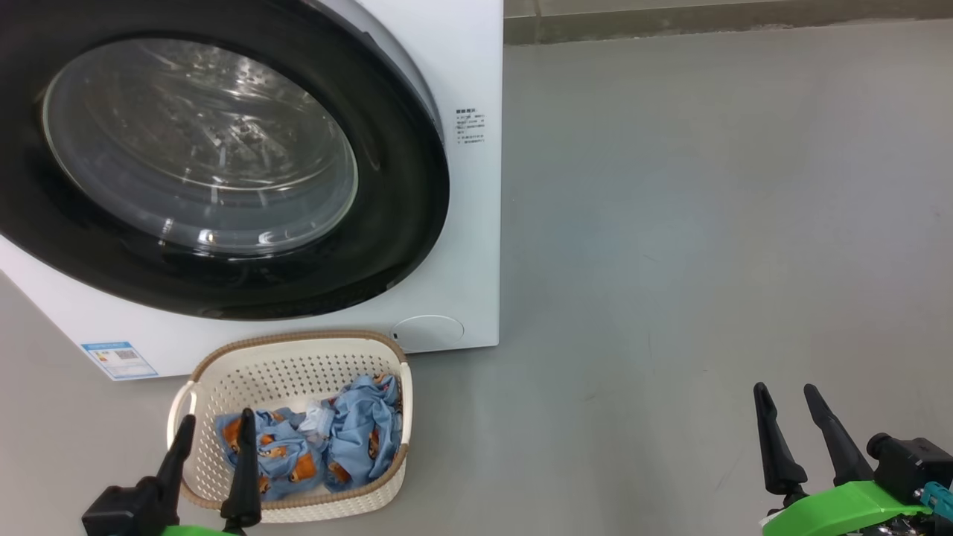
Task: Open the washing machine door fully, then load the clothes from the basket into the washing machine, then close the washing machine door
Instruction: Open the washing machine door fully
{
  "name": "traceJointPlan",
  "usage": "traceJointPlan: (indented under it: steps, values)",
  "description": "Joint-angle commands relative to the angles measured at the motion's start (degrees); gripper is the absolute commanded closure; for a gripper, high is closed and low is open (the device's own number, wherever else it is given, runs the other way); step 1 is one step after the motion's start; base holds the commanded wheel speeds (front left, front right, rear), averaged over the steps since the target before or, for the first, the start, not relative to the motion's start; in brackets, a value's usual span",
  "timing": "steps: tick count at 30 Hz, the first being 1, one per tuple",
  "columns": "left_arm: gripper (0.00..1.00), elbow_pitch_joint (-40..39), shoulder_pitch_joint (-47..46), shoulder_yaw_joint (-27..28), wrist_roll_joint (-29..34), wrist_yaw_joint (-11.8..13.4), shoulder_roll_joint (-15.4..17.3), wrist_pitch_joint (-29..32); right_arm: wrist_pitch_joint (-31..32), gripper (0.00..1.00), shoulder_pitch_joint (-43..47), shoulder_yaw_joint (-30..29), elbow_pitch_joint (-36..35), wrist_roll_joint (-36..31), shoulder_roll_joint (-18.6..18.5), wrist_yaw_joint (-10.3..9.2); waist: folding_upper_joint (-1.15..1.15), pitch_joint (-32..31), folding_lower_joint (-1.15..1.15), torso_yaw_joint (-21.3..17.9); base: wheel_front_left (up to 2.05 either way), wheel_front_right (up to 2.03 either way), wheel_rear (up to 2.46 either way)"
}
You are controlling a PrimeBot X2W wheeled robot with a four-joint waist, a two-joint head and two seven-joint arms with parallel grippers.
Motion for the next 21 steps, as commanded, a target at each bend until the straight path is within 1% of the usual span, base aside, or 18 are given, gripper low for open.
traceJointPlan:
  steps: [1,8,9,11,12,21]
  values:
    - [0.0,-1.7,-1.4,1.7,-0.1,-0.1,1.2,-0.4,-0.7,0.0,-0.6,1.3,-1.2,-0.2,-0.5,0.09,0.0,0.0,0.0,0.1,0.06,0.06,-0.12]
    - [0.0,-2.0,-1.3,1.3,-0.3,-0.1,0.9,-0.4,-0.7,0.0,-1.5,2.0,-0.7,0.2,-0.4,0.09,0.0,0.2,0.0,0.2,0.0,0.0,0.0]
    - [0.0,-2.1,-1.3,1.3,-0.3,-0.1,0.9,-0.4,-0.7,0.35,-1.8,2.3,-0.6,0.4,-0.4,0.09,0.0,0.3,0.0,0.3,0.0,0.0,0.0]
    - [0.0,-2.2,-1.3,1.2,-0.5,-0.1,0.8,-0.4,-0.7,0.96,-2.6,2.8,-0.7,1.2,-0.3,0.09,0.0,0.6,0.0,0.4,0.0,0.0,0.0]
    - [0.0,-2.3,-1.3,1.2,-0.6,-0.1,0.7,-0.4,-0.7,1.0,-3.2,3.0,-0.8,1.7,-0.1,0.09,0.0,0.8,0.0,0.5,0.0,0.0,0.0]
    - [0.0,-2.7,-2.4,0.5,-1.0,-0.1,0.2,-0.4,-0.7,1.0,-12.9,5.7,-2.0,11.4,1.6,0.09,0.0,3.1,0.0,1.5,0.0,0.0,0.0]
